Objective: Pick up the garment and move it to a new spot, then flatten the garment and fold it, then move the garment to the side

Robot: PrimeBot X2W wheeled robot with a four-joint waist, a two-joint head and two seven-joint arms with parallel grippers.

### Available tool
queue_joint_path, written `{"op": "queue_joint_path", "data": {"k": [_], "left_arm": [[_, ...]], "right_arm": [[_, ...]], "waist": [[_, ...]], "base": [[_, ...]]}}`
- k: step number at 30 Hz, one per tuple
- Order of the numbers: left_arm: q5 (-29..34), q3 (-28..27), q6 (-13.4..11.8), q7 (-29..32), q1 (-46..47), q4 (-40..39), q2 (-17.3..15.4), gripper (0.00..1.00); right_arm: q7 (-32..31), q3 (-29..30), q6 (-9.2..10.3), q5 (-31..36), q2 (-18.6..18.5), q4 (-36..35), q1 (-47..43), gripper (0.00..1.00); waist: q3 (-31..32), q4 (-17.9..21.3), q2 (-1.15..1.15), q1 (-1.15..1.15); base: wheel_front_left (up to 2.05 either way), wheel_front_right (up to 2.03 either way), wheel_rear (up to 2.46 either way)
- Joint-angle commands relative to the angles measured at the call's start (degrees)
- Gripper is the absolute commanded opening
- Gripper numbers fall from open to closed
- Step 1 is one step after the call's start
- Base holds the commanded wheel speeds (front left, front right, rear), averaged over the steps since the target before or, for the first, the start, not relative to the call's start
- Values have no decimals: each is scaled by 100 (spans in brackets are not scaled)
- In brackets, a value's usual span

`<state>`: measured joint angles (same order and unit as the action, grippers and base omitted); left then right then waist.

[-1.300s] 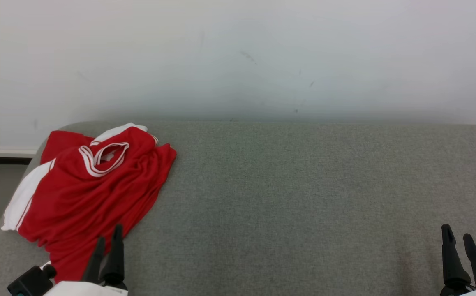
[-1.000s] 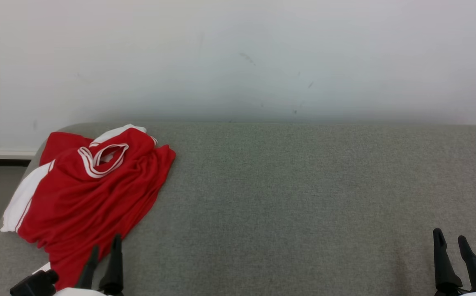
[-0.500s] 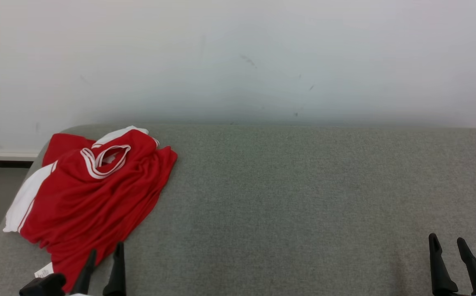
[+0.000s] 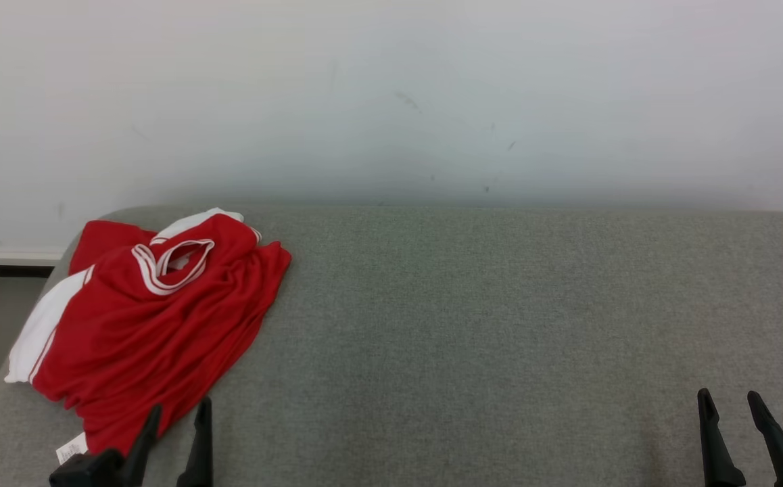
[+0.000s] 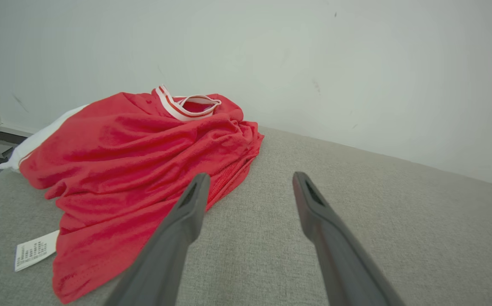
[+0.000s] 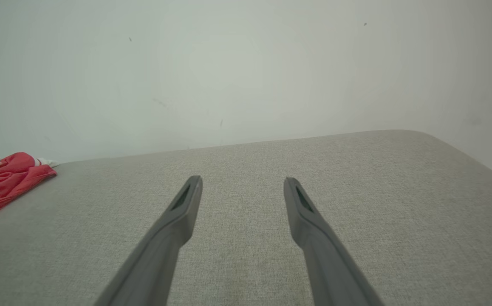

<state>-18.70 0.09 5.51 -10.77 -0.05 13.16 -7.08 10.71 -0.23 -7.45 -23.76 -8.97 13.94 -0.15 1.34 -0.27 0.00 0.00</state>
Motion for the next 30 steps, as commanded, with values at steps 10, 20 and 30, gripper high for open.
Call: {"op": "queue_joint_path", "data": {"k": [10,20,30], "left_arm": [[620,70,-15,-161,-82,-41,-91,100],[1049,111,-10,-281,-143,41,-93,100],[1240,37,50,-384,-168,222,-7,100]], "right_arm": [[168,1,-4,396,-61,26,-98,100],[283,54,-5,669,-16,75,-156,100],[392,12,-5,842,-36,157,-211,100]], "waist": [[20,-13,0,0],[45,-10,0,0],[93,-1,0,0]], "base": [[0,0,0],[0,0,0],[0,0,0]]}}
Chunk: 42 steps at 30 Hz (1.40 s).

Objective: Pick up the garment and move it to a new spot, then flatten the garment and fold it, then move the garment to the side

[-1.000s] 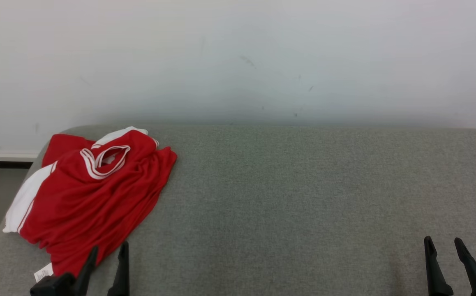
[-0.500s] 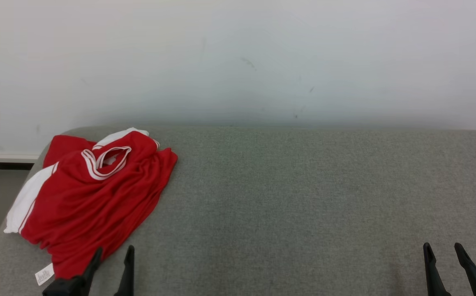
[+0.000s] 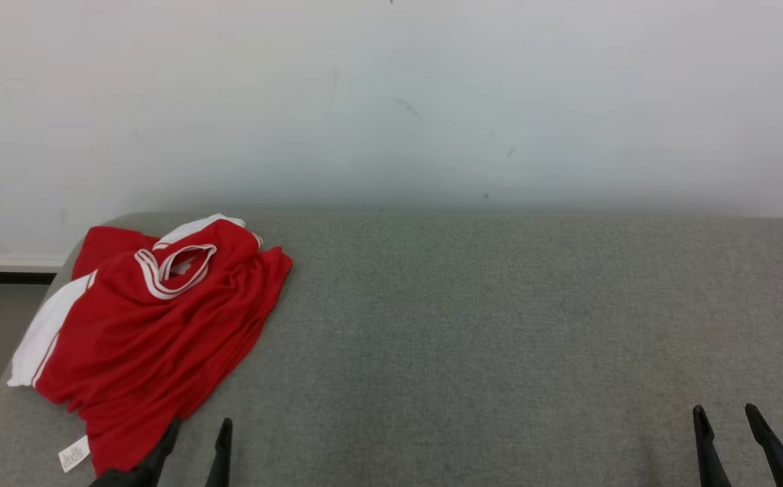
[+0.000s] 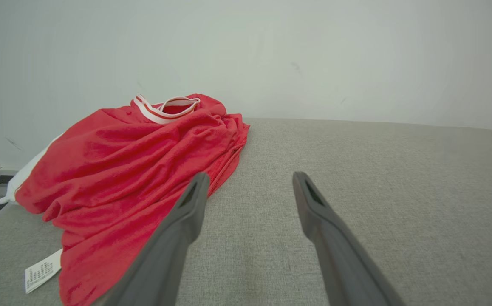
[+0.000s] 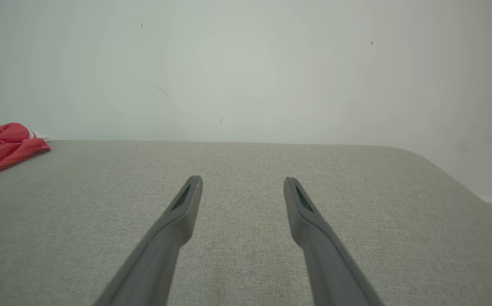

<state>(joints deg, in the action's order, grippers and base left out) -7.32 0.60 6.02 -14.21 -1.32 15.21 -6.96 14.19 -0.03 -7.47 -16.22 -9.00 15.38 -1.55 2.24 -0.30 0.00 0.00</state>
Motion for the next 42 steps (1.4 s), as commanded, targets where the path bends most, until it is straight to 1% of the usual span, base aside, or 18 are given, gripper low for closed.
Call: {"op": "queue_joint_path", "data": {"k": [1,7,13,23,27,32,42], "left_arm": [[128,-24,11,-52,-41,27,-15,100],[351,-31,36,-108,-59,36,17,100],[321,-72,70,-96,-57,55,45,100],[332,-131,85,-96,-58,68,81,100],[333,-129,98,-96,-10,93,99,100],[345,-101,119,-96,51,175,78,100],[340,-131,132,-96,-118,250,-42,100]], "right_arm": [[60,-15,-4,111,-38,17,-78,100],[114,-51,-4,219,-77,37,-102,100],[106,-65,-4,36,-64,30,-107,100],[106,-97,-4,-63,-59,48,-101,100],[105,-168,-4,-96,-42,43,-116,100],[98,-216,-4,-154,-26,44,-163,100],[96,-438,-4,-205,55,107,-124,100]], "waist": [[9,1,0,0],[28,-1,0,0],[32,-6,0,0],[30,-9,0,0],[41,-100,0,0],[90,-465,0,0],[266,-1624,0,0]], "base": [[0,0,0],[0,0,0],[0,0,0],[0,0,0],[0,0,0],[0,0,0],[0,0,0]]}}
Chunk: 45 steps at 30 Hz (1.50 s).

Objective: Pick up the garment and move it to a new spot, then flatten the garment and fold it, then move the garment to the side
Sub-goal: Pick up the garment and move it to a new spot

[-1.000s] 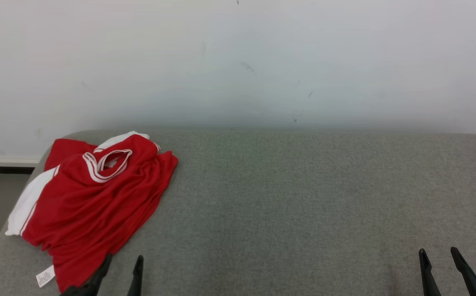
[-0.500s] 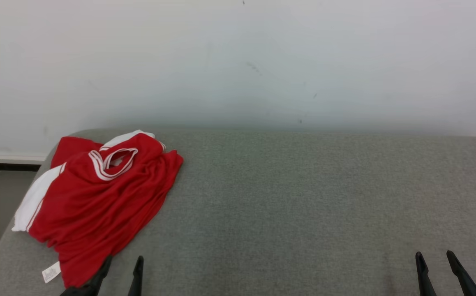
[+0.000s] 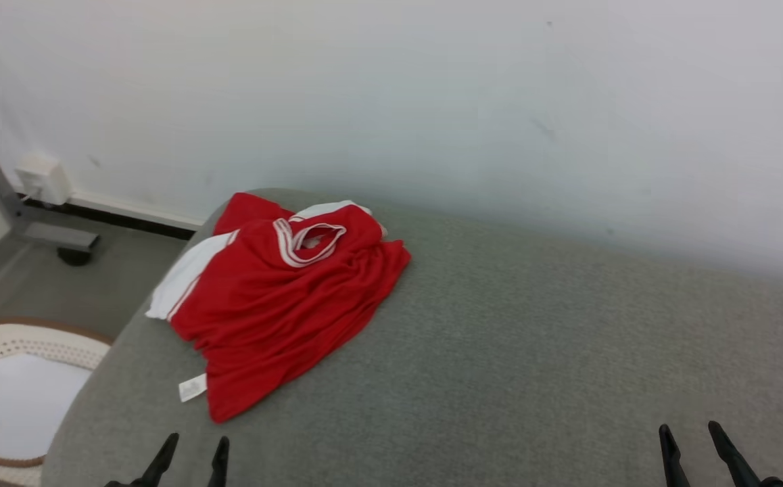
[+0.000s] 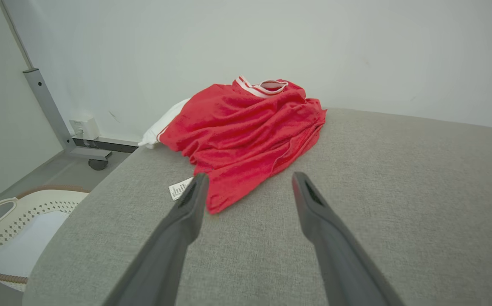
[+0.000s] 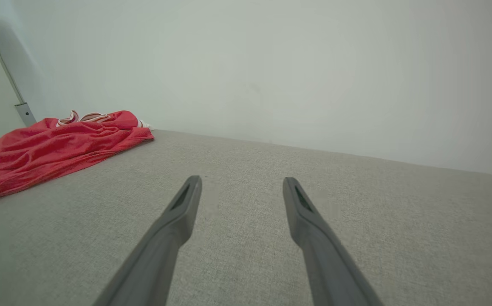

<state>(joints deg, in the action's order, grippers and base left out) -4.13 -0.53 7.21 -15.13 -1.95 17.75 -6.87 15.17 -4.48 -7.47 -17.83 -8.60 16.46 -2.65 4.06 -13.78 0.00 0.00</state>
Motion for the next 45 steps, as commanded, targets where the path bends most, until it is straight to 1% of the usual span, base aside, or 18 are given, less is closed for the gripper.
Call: {"op": "queue_joint_path", "data": {"k": [1,5,9,13,19,24,27,33,40,45], "left_arm": [[11,-31,14,-4,-78,1,-66,100],[3,-50,20,-4,-146,-35,-87,100],[-51,-65,22,-4,-145,-23,-120,100],[-1,0,26,-4,-39,-22,-137,100],[-84,181,18,-4,503,116,-332,100],[-327,466,21,-4,1468,435,-575,100],[-552,660,21,22,2201,784,-758,100],[-1005,956,21,228,3568,1470,-973,100],[-1691,1424,22,758,4716,2351,-1127,100],[-1788,1593,22,1052,5220,3080,-1100,100]], "right_arm": [[-2,-22,-4,-51,23,10,-7,100],[-2,-170,-4,-57,25,51,66,100],[-2,-265,-3,-71,26,75,128,100],[-2,-327,-3,-88,-7,62,148,100],[-2,-344,-4,-1,-144,31,222,100],[-3,-335,-3,97,-369,-118,488,100],[-3,-311,-4,154,-550,-219,733,100],[-2,-303,-3,251,-941,-421,1152,100],[-35,-209,-3,270,-1361,-650,1345,100],[-196,-147,4,250,-1546,-867,1397,100]], "waist": [[100,-372,0,0],[131,-641,0,0],[119,-717,0,0],[52,-679,0,0],[-210,-502,0,0],[-936,-343,0,0],[-1446,-281,0,0],[-2315,-222,0,0],[-2920,-264,0,0],[-3169,-229,0,0]], "base": [[0,0,0],[0,0,0],[0,0,0],[0,0,0],[0,0,0],[0,0,0],[0,0,0],[0,0,0],[0,0,0],[0,0,0]]}}
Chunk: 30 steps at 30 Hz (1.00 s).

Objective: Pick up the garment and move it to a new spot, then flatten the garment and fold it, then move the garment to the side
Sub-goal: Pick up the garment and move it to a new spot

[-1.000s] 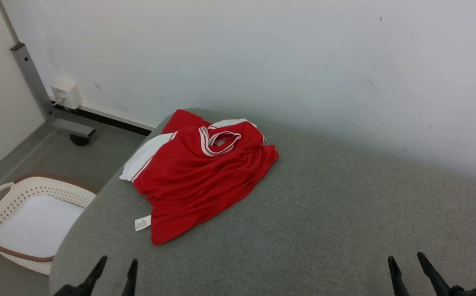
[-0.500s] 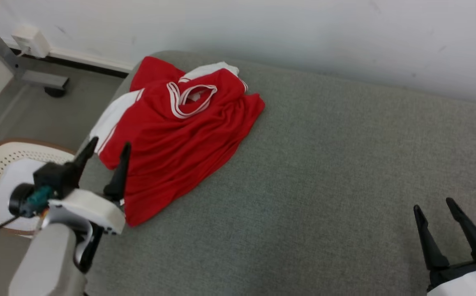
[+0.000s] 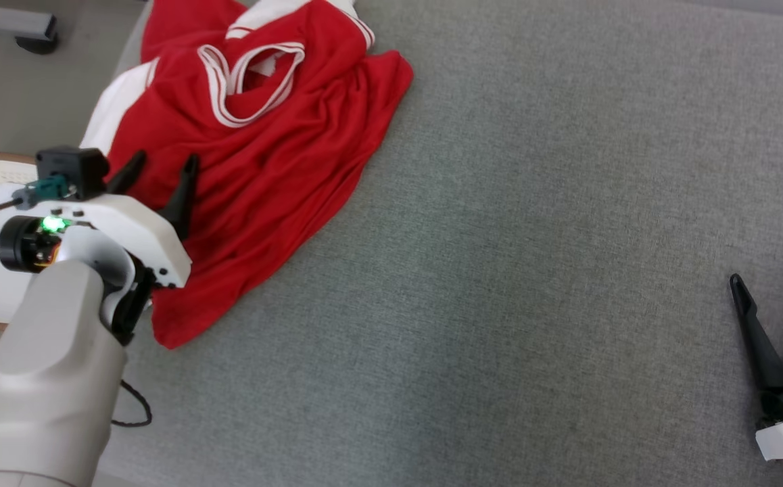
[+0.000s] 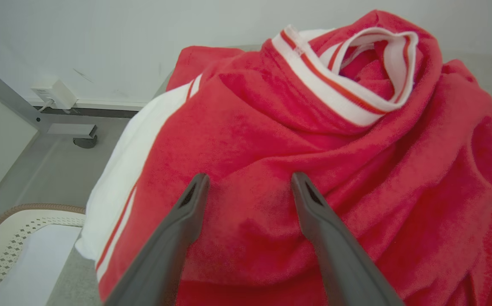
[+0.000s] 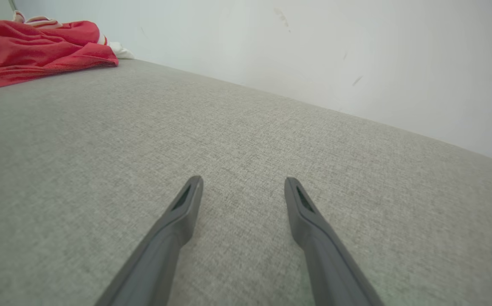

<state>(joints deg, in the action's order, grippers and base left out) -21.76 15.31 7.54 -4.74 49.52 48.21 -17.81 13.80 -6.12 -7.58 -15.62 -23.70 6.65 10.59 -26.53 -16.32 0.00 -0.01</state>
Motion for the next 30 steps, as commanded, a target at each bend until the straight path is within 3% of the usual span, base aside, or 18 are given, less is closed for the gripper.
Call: {"op": "queue_joint_path", "data": {"k": [1,10,11,22,30], "left_arm": [[-18,45,-11,49,150,165,13,100],[-45,201,-14,-1,568,1186,201,100],[-68,229,-13,18,584,1275,227,0],[-438,325,-12,-474,748,1425,44,0],[-461,421,-11,-752,933,1079,-475,0]], "right_arm": [[-90,27,16,18,-66,64,91,100],[-265,91,19,-4,-91,-272,-57,100],[-266,107,19,-12,-71,-284,-81,100],[-108,76,16,-69,167,-120,-166,100],[91,-159,16,-222,493,360,-284,100]], "waist": [[-149,36,0,1],[-240,184,0,1],[-227,198,0,1],[300,271,0,1],[1213,501,0,1]], "base": [[0,0,0],[0,0,0],[0,0,0],[0,0,0],[0,0,0]]}}
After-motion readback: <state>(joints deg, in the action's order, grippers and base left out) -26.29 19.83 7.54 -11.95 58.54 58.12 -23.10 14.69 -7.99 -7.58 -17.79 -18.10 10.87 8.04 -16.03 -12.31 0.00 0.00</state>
